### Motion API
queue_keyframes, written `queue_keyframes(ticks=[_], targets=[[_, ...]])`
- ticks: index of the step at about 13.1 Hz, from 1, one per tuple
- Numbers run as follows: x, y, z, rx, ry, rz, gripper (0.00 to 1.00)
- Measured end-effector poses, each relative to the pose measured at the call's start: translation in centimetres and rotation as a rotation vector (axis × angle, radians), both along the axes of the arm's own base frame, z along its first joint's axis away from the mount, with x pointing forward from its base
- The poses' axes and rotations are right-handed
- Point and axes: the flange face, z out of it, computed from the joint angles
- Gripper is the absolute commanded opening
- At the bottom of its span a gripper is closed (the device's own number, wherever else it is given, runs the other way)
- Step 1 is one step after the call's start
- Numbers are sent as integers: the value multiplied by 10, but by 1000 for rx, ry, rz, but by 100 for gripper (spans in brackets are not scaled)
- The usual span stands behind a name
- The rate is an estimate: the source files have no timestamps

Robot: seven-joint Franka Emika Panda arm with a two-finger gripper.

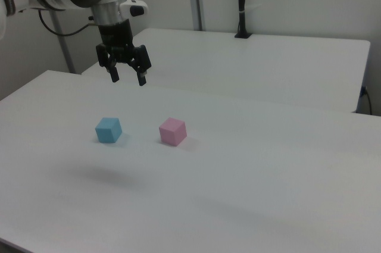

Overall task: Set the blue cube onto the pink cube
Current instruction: 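Move the open gripper over the light-blue cube and descend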

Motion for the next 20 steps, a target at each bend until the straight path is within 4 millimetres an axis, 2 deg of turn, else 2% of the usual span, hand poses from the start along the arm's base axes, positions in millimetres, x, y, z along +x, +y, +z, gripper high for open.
queue_keyframes(ticks=[10,12,15,18,20], targets=[[0,8,-1,-1,2,14,100],[1,17,-6,-1,11,28,100],[5,59,-36,-5,57,96,100],[18,119,-84,41,35,176,100],[27,138,-109,73,19,191,100]])
